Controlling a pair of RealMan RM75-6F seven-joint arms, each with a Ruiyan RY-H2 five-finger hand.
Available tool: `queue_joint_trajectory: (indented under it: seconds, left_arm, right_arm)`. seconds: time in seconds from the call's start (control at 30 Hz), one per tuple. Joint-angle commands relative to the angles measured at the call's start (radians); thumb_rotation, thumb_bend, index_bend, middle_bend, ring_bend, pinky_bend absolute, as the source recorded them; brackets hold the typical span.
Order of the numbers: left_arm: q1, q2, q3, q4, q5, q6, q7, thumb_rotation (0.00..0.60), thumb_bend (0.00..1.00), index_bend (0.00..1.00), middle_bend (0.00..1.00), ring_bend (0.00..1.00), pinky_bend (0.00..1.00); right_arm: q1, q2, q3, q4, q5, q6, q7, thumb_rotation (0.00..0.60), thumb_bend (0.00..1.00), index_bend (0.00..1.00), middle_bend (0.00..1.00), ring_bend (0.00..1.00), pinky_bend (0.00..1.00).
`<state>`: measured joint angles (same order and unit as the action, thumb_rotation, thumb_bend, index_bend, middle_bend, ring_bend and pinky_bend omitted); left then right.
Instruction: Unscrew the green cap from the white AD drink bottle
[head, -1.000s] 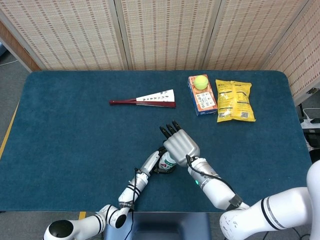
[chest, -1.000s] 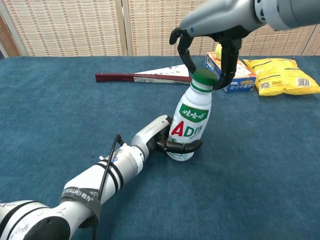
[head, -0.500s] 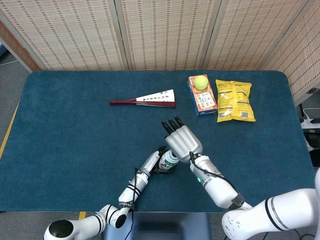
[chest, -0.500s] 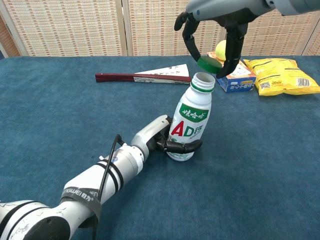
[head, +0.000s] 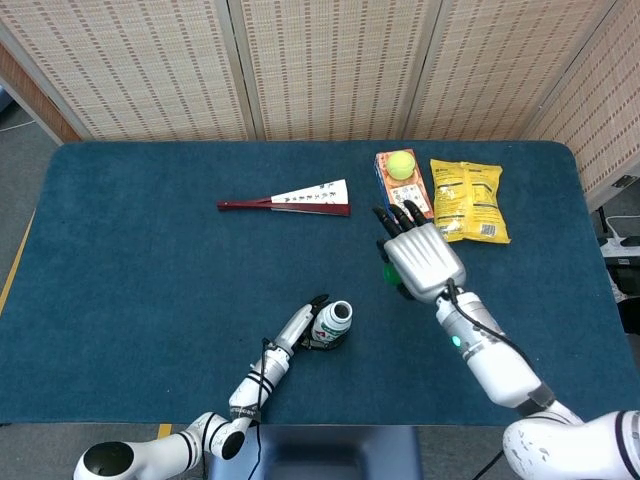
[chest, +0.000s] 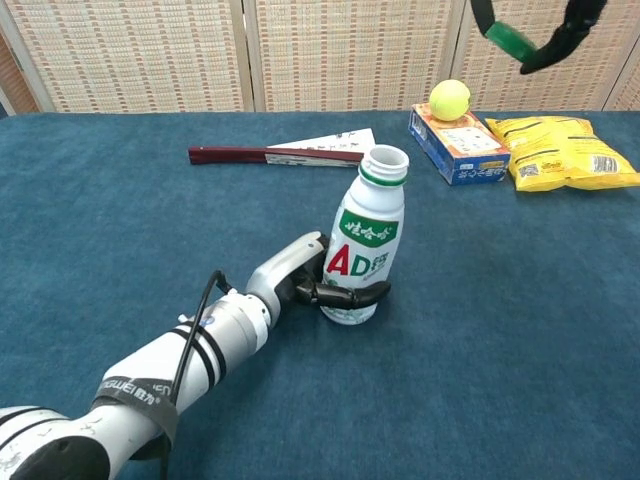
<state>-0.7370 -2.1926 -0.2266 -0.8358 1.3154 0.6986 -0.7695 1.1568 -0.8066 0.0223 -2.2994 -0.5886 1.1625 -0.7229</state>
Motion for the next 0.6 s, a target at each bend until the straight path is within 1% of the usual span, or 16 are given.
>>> queue_joint_trajectory:
  seconds: [0.03, 0.13, 0.2, 0.23, 0.33, 0.47, 0.53, 0.6]
  left_arm:
    - [0.017, 0.025, -0.028, -0.024, -0.035, -0.007, -0.02, 0.6, 0.87, 0.77, 0.86, 0.46, 0.43]
    - [0.03, 0.046, -0.051, -0.036, -0.065, -0.011, -0.026, 0.6, 0.87, 0.77, 0.85, 0.45, 0.42]
    - [0.041, 0.058, -0.056, -0.045, -0.072, -0.002, -0.026, 0.6, 0.87, 0.77, 0.85, 0.45, 0.42]
    - [0.049, 0.066, -0.056, -0.053, -0.075, 0.005, -0.026, 0.6, 0.86, 0.77, 0.85, 0.44, 0.41]
    - [0.072, 0.086, -0.054, -0.081, -0.08, 0.023, -0.022, 0.6, 0.85, 0.77, 0.84, 0.44, 0.41]
    - [0.088, 0.103, -0.052, -0.115, -0.092, 0.02, -0.019, 0.6, 0.85, 0.77, 0.83, 0.42, 0.4]
    - [0.095, 0.108, -0.059, -0.135, -0.106, 0.014, -0.026, 0.6, 0.84, 0.77, 0.83, 0.42, 0.39]
    - [0.097, 0.109, -0.062, -0.144, -0.115, 0.009, -0.022, 0.6, 0.82, 0.76, 0.81, 0.41, 0.39]
  right_arm:
    - [-0.135, 0.101, -0.037, -0.001, -0.183, -0.051, 0.134, 0.6, 0.11, 0.53, 0.0, 0.0, 0.0]
    - [-0.221, 0.124, -0.065, 0.02, -0.32, -0.062, 0.204, 0.6, 0.11, 0.53, 0.0, 0.0, 0.0]
    - [-0.272, 0.122, -0.08, 0.04, -0.397, -0.057, 0.245, 0.6, 0.11, 0.53, 0.0, 0.0, 0.0]
    - [-0.305, 0.113, -0.09, 0.06, -0.446, -0.051, 0.271, 0.6, 0.11, 0.53, 0.0, 0.0, 0.0]
    - [-0.38, 0.071, -0.111, 0.122, -0.546, -0.037, 0.33, 0.6, 0.11, 0.53, 0.0, 0.0, 0.0]
    - [-0.463, -0.007, -0.133, 0.222, -0.649, -0.019, 0.403, 0.6, 0.11, 0.52, 0.0, 0.0, 0.0]
    - [-0.495, -0.046, -0.143, 0.279, -0.684, -0.015, 0.419, 0.6, 0.11, 0.52, 0.0, 0.0, 0.0]
    - [-0.512, -0.073, -0.143, 0.32, -0.697, -0.02, 0.425, 0.6, 0.11, 0.52, 0.0, 0.0, 0.0]
